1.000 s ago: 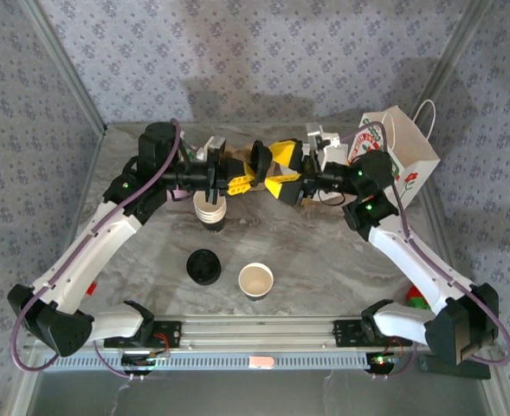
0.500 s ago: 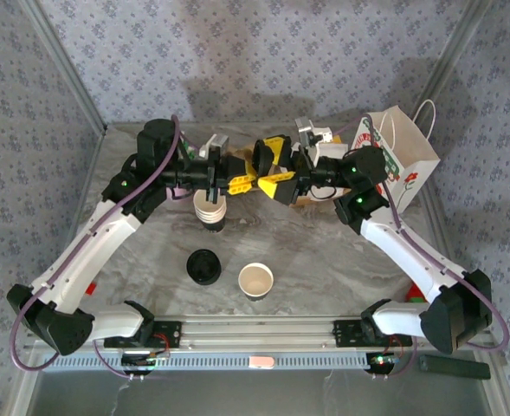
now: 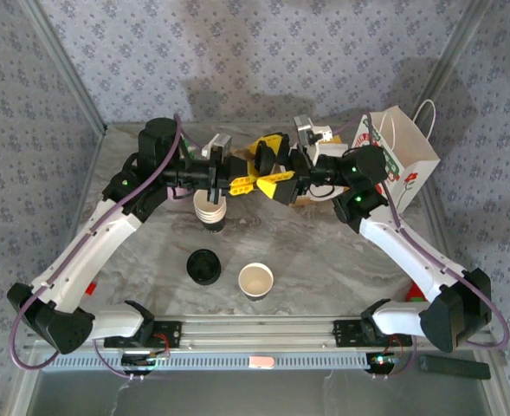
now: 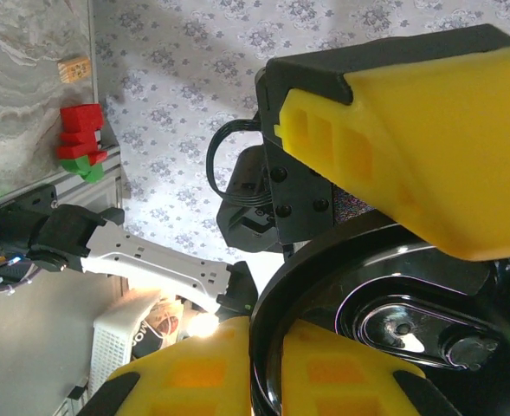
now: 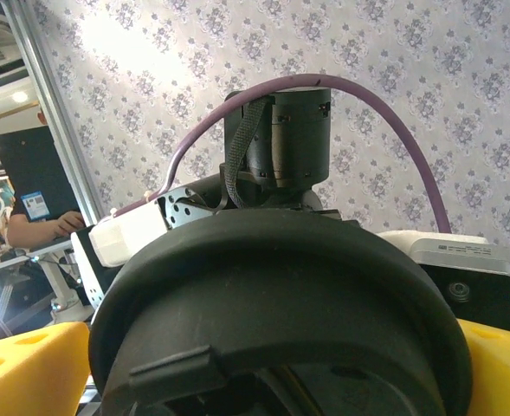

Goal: Pack the takeout coffee

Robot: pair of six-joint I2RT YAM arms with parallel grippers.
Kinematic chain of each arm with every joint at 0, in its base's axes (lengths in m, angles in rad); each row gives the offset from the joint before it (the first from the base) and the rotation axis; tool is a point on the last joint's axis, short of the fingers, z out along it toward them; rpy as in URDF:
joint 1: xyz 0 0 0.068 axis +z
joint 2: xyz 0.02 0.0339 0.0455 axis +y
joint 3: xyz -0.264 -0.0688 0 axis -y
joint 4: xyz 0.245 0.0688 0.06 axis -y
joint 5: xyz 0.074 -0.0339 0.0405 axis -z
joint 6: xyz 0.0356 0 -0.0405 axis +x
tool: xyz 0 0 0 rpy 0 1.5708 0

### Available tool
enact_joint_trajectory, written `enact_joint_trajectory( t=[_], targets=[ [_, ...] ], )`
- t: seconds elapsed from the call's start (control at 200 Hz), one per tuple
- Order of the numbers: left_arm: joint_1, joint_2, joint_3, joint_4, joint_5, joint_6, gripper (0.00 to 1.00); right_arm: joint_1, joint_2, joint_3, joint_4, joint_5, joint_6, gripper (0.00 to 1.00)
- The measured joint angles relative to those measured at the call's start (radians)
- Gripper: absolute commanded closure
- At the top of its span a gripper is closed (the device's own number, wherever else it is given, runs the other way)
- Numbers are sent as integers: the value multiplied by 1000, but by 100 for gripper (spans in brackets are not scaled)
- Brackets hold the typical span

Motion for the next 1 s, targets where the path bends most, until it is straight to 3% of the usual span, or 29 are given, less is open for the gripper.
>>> enact_joint_trajectory(
  t=[0.295,0.999],
  targets=[
    [0,1,0,-15,-2,13,89,5,0,2,-14,1,0,0],
    [0,15,26,-68,-19,49,87,5,1,34,-117,25,-2,14]
  ],
)
